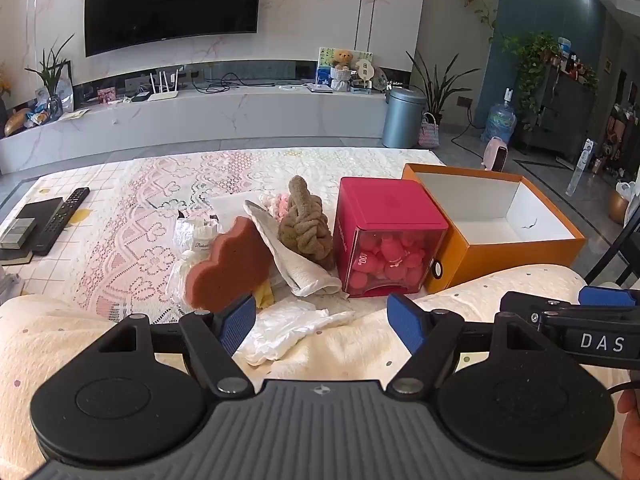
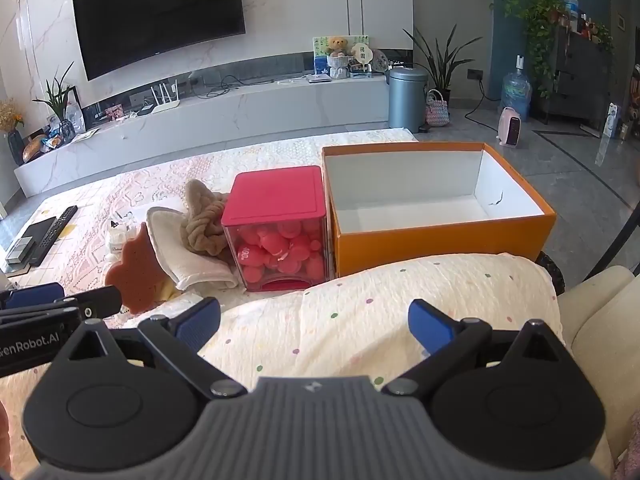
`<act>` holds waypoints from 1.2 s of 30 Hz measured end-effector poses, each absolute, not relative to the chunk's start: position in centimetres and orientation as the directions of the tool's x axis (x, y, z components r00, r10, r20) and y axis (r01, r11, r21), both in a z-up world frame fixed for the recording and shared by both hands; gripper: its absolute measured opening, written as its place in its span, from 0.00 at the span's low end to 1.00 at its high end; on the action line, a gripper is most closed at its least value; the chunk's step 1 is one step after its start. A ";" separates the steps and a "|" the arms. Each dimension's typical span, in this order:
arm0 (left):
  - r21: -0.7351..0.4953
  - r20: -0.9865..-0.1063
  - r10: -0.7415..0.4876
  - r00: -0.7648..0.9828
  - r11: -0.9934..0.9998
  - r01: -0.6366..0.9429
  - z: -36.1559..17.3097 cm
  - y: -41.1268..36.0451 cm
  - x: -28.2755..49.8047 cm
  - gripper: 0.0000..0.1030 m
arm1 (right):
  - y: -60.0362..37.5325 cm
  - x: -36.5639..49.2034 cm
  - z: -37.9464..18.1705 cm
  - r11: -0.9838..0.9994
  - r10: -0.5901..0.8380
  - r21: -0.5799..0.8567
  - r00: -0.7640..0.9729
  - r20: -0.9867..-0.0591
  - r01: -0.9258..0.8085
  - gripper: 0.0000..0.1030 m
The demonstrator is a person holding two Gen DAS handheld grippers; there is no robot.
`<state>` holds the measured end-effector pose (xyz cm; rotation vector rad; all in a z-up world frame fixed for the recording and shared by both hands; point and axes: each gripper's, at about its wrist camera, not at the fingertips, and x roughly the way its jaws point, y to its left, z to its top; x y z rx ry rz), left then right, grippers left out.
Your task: Organize soft objects
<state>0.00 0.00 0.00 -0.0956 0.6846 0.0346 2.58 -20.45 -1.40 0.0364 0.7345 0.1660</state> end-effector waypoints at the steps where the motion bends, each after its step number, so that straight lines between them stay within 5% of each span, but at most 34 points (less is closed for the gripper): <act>1: -0.077 -0.633 0.000 0.774 0.995 -0.063 0.0 0.0 0.0 0.85 | -20.4 2.6 -1.4 0.986 0.163 0.090 0.730 -0.664 -0.139 0.95; 36: -0.078 -0.637 -0.001 0.771 0.995 -0.063 -0.2 -0.2 -0.2 0.85 | -19.7 2.5 -1.7 0.985 0.164 0.078 0.722 -0.672 -0.152 0.95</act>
